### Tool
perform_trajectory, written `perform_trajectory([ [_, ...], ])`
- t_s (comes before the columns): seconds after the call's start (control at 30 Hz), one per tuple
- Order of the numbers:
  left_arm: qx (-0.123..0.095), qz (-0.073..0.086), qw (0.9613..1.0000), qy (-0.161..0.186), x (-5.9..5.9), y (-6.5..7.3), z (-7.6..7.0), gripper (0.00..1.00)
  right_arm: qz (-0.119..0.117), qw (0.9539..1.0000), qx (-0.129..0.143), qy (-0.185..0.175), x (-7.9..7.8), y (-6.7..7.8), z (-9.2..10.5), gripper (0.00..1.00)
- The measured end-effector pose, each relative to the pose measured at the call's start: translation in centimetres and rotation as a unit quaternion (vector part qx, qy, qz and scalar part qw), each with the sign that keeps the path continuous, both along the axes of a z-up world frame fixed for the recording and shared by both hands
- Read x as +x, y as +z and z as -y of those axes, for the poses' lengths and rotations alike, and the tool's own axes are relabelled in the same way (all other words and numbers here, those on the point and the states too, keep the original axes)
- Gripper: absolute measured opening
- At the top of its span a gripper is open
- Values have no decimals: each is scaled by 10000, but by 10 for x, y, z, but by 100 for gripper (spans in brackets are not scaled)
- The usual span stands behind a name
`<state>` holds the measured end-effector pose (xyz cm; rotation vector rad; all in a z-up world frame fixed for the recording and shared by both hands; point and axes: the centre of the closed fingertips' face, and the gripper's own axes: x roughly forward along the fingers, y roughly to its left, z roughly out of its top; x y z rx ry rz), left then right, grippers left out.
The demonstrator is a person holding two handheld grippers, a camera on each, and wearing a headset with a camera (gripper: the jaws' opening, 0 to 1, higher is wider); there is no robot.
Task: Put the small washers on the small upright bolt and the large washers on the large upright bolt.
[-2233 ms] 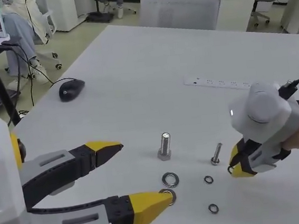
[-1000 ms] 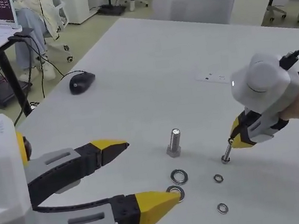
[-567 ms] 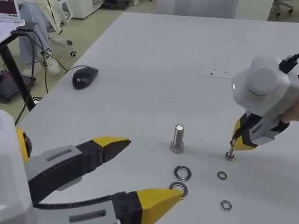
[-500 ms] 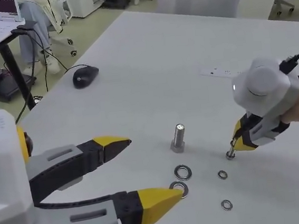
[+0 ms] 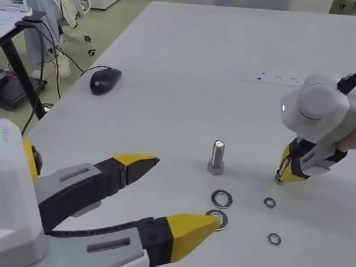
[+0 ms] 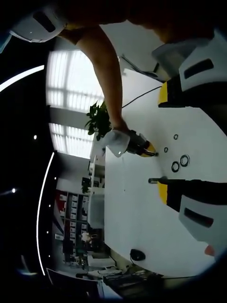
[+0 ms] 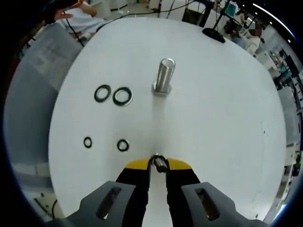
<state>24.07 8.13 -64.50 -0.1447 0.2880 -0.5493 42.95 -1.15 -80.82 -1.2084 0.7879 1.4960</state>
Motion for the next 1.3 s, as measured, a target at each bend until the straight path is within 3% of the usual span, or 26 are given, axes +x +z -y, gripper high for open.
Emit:
perform_trajectory([
  [0.27, -26, -49, 10000, -14, -1, -3, 1, 60, 6, 10000, -27, 20, 1, -3, 2, 16],
  [0.73, 5, 48, 9999, -120, -3, 5, 6, 61, 27, 9999, 60, -135, -3, 10, 15, 16],
  [1.0, 45, 152, 9996, -213, -8, 14, 12, 61, -30, 9998, 171, -132, -24, 18, 18, 16],
  [1.3, 32, 234, 9993, -284, -19, 19, 18, 61, -249, 9996, 165, 22, -63, 11, 17, 16],
])
